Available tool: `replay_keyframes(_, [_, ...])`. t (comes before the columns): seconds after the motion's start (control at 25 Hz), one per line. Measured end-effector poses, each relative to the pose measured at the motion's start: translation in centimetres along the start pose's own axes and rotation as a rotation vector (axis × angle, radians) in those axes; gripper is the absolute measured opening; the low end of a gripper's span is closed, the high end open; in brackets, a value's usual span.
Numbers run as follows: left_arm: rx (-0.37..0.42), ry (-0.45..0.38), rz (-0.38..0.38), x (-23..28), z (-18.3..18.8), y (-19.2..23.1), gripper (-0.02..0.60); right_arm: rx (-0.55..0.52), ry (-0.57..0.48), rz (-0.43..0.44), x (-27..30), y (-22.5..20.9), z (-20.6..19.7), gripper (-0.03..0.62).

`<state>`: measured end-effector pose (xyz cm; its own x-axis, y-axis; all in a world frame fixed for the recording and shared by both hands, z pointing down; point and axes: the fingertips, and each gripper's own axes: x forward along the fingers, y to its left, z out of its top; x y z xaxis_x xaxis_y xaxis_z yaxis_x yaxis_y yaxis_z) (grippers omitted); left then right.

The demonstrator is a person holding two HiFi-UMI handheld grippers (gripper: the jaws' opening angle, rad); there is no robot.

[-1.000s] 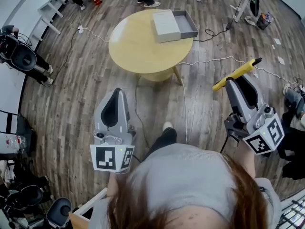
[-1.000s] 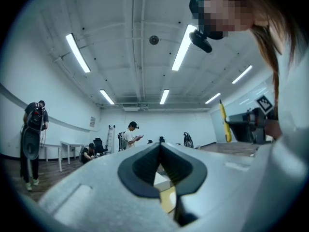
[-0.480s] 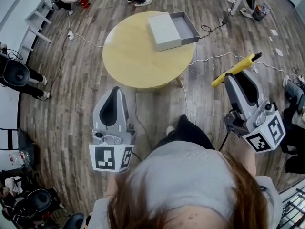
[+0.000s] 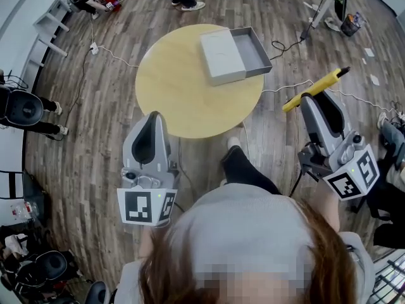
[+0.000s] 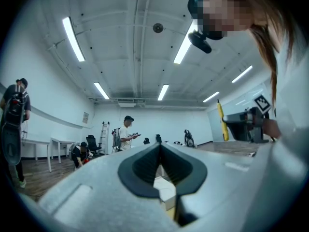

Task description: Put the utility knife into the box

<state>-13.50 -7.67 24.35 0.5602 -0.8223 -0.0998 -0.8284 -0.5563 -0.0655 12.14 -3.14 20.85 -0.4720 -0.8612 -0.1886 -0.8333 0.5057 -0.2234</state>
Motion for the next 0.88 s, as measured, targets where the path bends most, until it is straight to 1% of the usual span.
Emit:
replay_keyframes(0.2, [0.007, -0.016, 0.024, 5.9, -0.1, 1.5, -0.006, -0.007, -0.006, 0.026, 4.1, -4.6, 0.7, 0.123])
replay_keyframes(0.44, [0.016, -0.029, 0.058, 12.4, -0.1, 2.1, -0.006, 0.011, -0.012, 0.063, 8.5, -10.6, 1.7, 0.121])
replay_keyframes(0.6, [0.017, -0.026, 0.095, 14.2, -0.4, 2.4, -0.006, 0.02, 0.01, 0.095, 10.3, -12.8, 1.4, 0.121])
replay_keyframes(0.72, [0.015, -0.011, 0.114, 15.0, -1.0, 2.9, -0.006, 0.03, 0.02, 0.098, 11.6, -14.1, 0.9, 0.121])
replay_keyframes(0.88, [0.015, 0.01, 0.12, 15.9, -1.5, 3.5, -0.006, 0.049, 0.052, 0.099, 12.9, -15.1, -0.2, 0.121])
